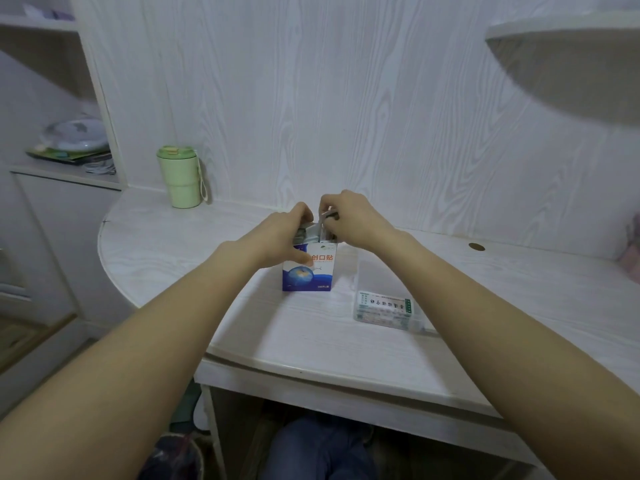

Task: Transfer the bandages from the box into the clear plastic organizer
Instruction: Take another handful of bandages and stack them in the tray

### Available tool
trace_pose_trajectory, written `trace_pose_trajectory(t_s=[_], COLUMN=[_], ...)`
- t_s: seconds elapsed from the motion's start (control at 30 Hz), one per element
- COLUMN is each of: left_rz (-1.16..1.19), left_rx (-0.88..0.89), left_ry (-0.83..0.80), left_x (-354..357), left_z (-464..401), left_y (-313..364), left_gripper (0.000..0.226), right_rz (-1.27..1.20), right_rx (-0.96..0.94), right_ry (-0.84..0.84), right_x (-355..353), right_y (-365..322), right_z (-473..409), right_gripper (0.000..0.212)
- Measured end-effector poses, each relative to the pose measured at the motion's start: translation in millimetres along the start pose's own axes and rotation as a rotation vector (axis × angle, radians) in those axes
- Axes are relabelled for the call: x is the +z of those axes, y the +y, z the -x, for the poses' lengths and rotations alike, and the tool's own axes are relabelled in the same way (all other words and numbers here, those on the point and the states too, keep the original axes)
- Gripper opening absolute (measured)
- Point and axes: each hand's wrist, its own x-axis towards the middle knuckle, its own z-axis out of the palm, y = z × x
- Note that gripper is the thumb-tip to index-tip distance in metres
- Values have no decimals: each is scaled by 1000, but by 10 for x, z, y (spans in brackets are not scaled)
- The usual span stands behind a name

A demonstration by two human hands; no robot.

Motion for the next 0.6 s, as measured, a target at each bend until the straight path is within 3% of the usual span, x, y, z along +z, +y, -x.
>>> trace_pose_trajectory(t_s=[0.1,0.3,0.43,0.6], left_rz=[1,-5,13,49], left_rx=[1,-9,-41,-89], left_ry=[0,-20,-52,-120], left_x=[0,-1,-20,-66], left_z=[-13,-44,-63,-105], left_y=[-13,-25,-40,-66], left_gripper=[70,69,68,79], right_rz=[15,121,183,50], right_rx=[35,53,51,61], right_ry=[-30,110,38,13], right_x=[25,34,-16,-25], right_y=[-11,-2,-30,-53], right_z=[6,15,7,-11], right_gripper=[23,14,10,9])
